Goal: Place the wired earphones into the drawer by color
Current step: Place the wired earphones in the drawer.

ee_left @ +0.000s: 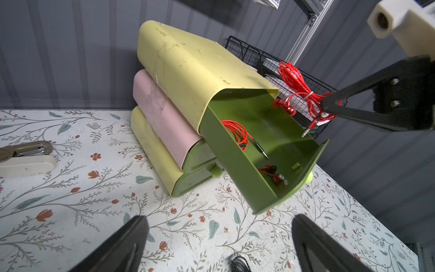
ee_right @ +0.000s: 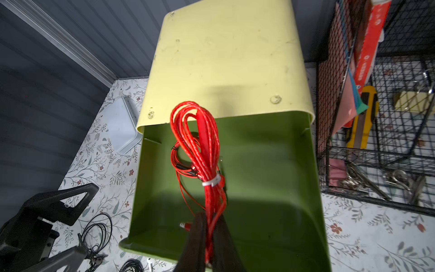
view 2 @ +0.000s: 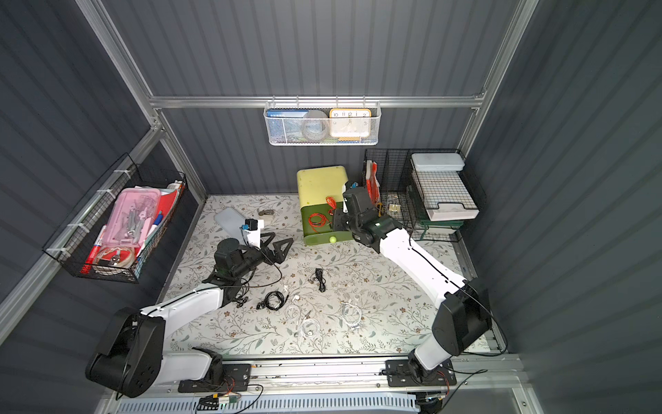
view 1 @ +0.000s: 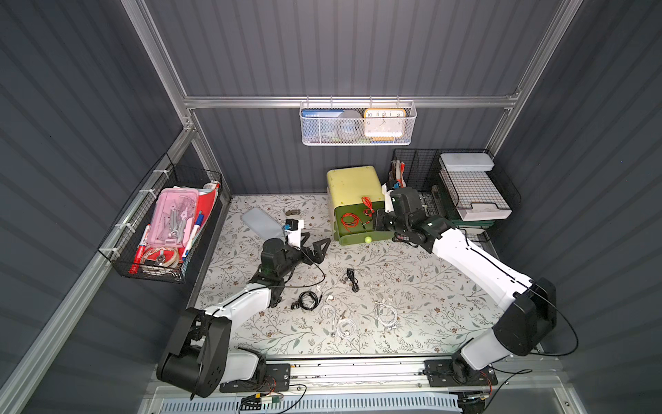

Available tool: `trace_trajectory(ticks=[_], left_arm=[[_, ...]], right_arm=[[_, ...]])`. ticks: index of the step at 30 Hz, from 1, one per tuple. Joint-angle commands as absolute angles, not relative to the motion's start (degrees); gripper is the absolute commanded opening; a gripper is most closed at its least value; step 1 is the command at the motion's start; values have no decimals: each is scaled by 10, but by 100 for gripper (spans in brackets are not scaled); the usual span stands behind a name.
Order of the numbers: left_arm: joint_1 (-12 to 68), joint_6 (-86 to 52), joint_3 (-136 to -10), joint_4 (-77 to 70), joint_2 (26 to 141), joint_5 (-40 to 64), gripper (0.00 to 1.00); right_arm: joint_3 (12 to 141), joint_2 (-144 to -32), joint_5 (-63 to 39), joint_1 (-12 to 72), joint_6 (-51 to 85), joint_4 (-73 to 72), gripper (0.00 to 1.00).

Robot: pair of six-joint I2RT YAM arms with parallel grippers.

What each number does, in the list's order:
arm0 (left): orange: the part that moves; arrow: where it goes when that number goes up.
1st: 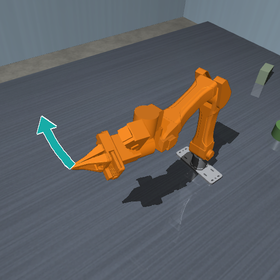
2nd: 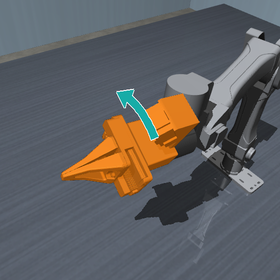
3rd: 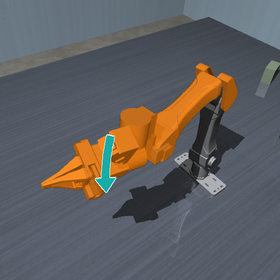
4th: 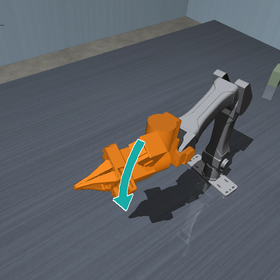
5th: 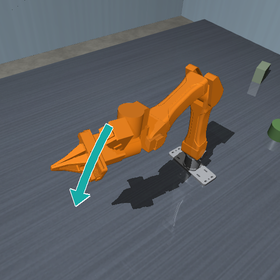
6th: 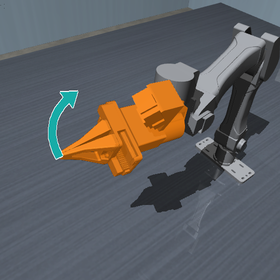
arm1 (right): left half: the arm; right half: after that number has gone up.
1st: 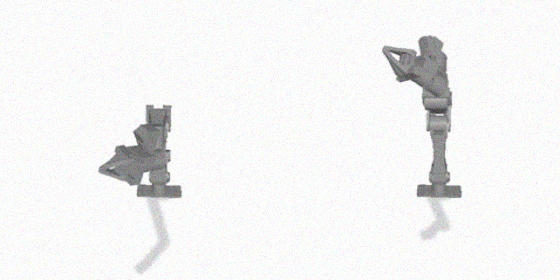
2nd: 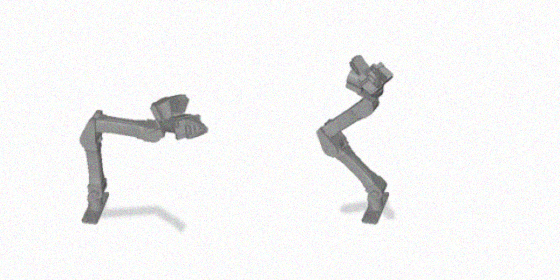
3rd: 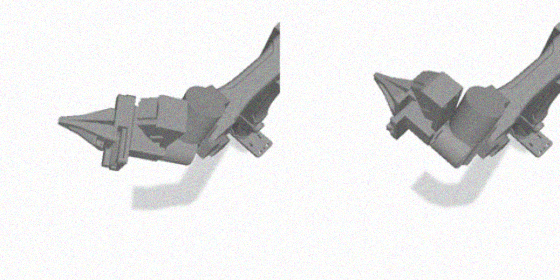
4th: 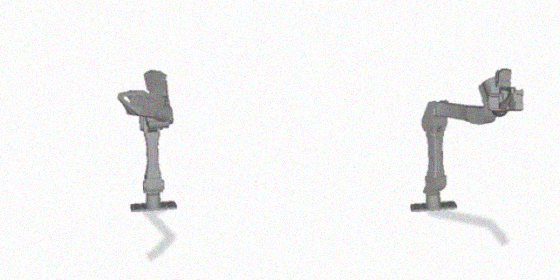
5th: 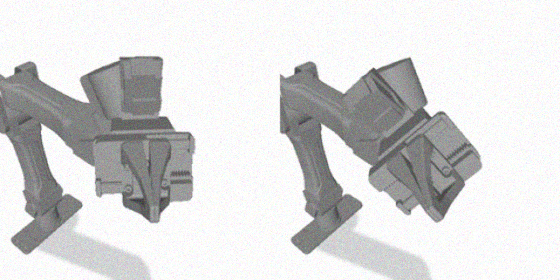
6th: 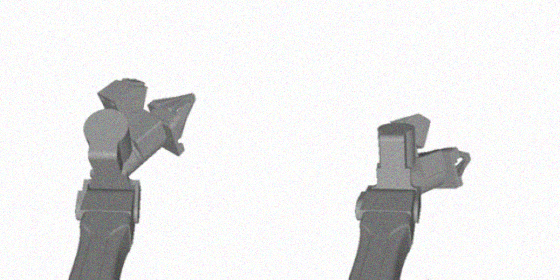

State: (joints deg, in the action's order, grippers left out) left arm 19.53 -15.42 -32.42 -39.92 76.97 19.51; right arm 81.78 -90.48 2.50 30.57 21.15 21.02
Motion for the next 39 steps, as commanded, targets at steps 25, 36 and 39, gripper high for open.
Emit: trace_trajectory(ticks=[25, 36, 39], left_arm=[[198, -135, -311, -419, 733, 230, 99], [205, -104, -325, -392, 703, 268, 99], [208, -98, -335, -381, 711, 273, 99]], right_arm=[[799, -839, 31, 293, 205, 237, 61], [661, -698, 26, 287, 206, 239, 90], [632, -666, 20, 286, 211, 238, 91]])
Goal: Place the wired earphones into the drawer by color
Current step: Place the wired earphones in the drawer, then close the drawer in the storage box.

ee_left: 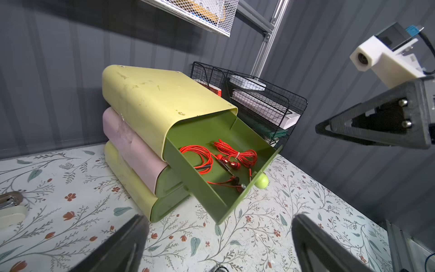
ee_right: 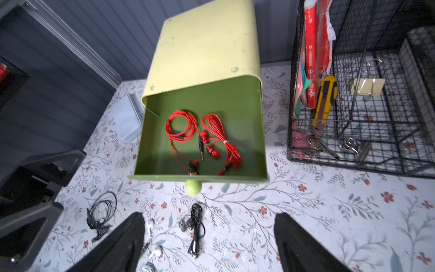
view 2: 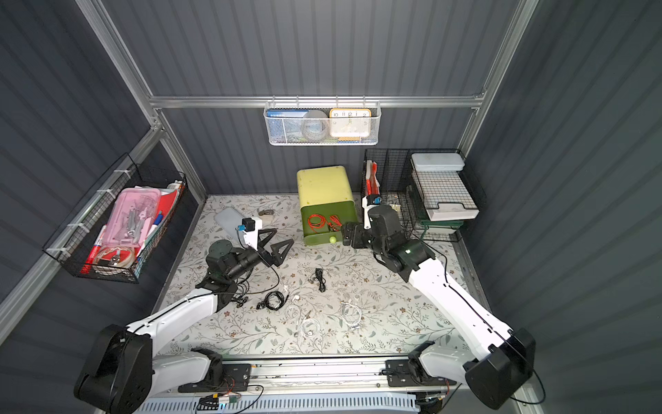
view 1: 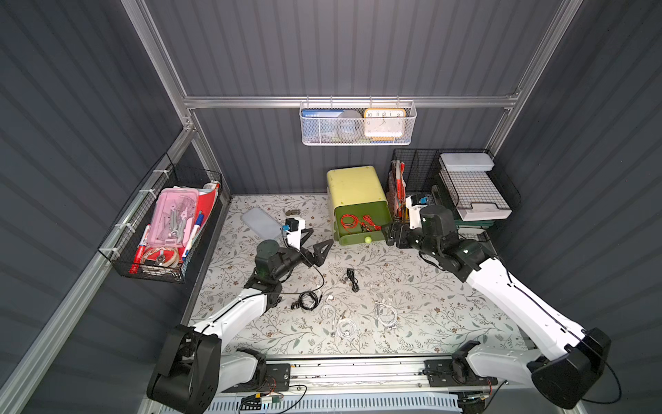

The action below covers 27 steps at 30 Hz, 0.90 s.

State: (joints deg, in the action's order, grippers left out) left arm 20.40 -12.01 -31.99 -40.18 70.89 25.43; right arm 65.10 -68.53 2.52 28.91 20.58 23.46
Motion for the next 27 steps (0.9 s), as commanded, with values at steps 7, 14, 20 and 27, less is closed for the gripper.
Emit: trace_trajectory(ticks=[7, 14, 20, 27], left_arm=[[231, -77, -362, -349, 737, 262, 99], [260, -59, -397, -309, 776, 222, 99], [272, -61, -423, -272, 798, 157, 99], [275, -67, -440, -251, 819, 121, 99]], right_arm=[[588, -655, 6, 283, 221, 224, 91], [576, -680, 0, 282, 236, 200, 91], [574, -691, 72, 281, 220, 207, 91], [570, -727, 106, 270, 210, 201, 91]])
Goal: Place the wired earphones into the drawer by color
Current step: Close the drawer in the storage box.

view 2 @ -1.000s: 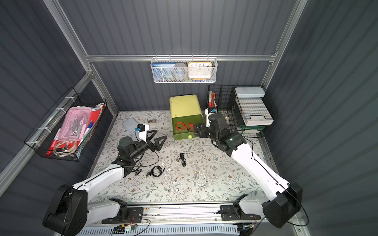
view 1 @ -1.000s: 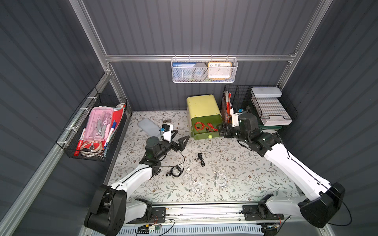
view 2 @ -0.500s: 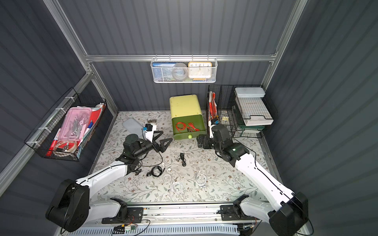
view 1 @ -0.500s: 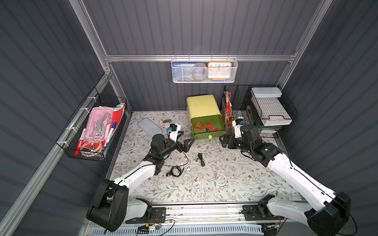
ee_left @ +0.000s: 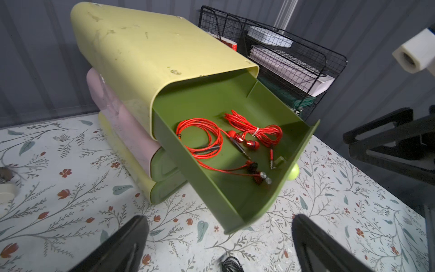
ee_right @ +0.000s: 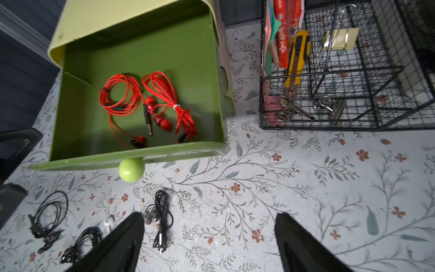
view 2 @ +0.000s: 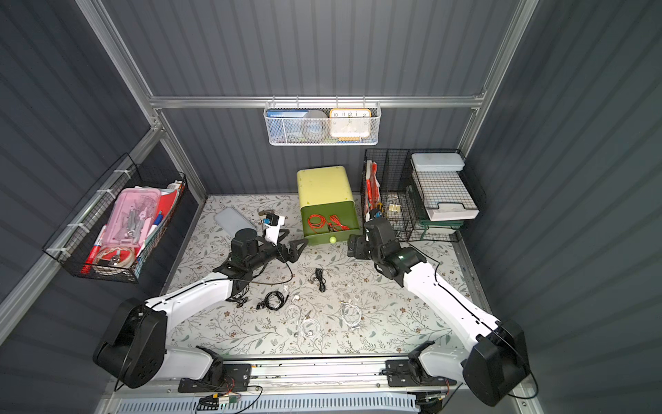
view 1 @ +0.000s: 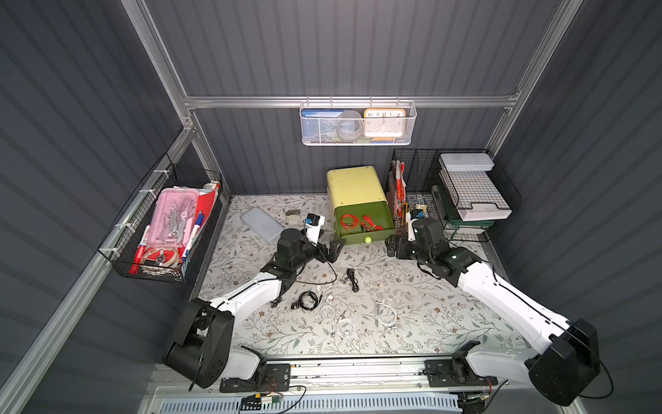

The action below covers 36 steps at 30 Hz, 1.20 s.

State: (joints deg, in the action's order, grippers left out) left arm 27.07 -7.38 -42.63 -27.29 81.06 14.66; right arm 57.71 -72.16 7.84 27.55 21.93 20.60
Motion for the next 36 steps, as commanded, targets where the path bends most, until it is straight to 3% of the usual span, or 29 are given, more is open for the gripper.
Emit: trace_trajectory(ticks=[1, 36], left_arm=[[275, -69, -442, -251, 822, 120, 99], [287, -91, -464, -243, 834, 56, 99]], right_arm=[[569, -730, 105, 268, 208, 197, 91], [588, -797, 55, 208, 222, 125, 90]])
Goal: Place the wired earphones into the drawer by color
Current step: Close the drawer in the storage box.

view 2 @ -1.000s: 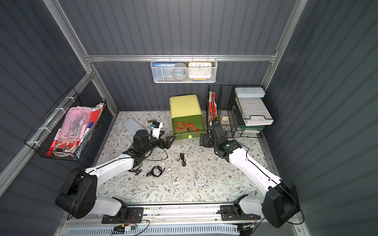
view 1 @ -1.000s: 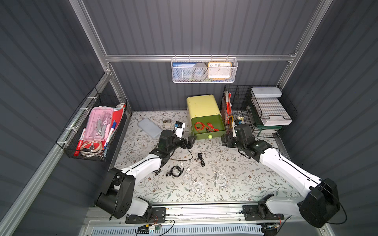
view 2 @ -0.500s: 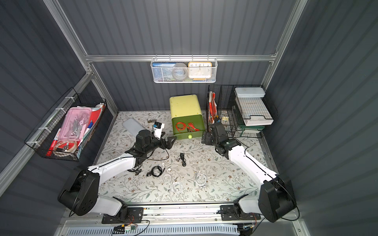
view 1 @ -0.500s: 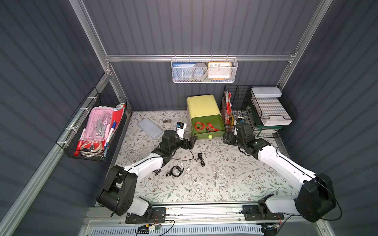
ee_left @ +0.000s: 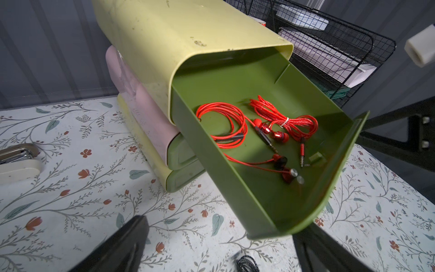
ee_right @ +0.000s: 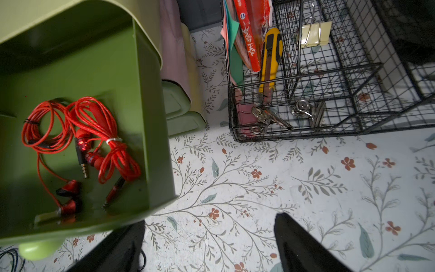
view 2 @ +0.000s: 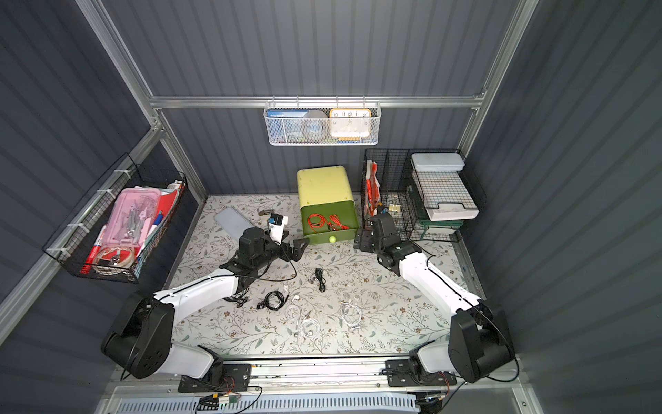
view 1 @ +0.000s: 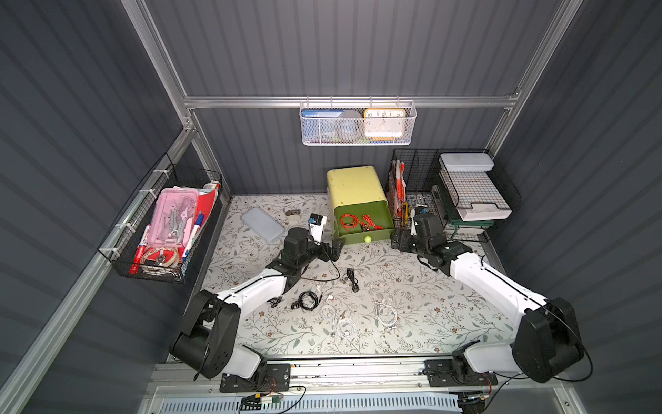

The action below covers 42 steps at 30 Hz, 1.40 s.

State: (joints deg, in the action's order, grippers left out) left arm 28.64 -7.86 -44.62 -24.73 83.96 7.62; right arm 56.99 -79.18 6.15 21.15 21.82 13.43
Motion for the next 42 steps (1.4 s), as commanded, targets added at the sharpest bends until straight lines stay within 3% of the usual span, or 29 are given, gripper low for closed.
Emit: trace_trajectory(ticks=[1, 42], left_arm=[[287, -93, -464, -243, 833, 55, 99], [287, -115, -534, -241, 900, 11, 99]], right_arm=[[589, -797, 54, 208, 221, 125, 90], [678, -881, 0, 186, 230, 112, 89]])
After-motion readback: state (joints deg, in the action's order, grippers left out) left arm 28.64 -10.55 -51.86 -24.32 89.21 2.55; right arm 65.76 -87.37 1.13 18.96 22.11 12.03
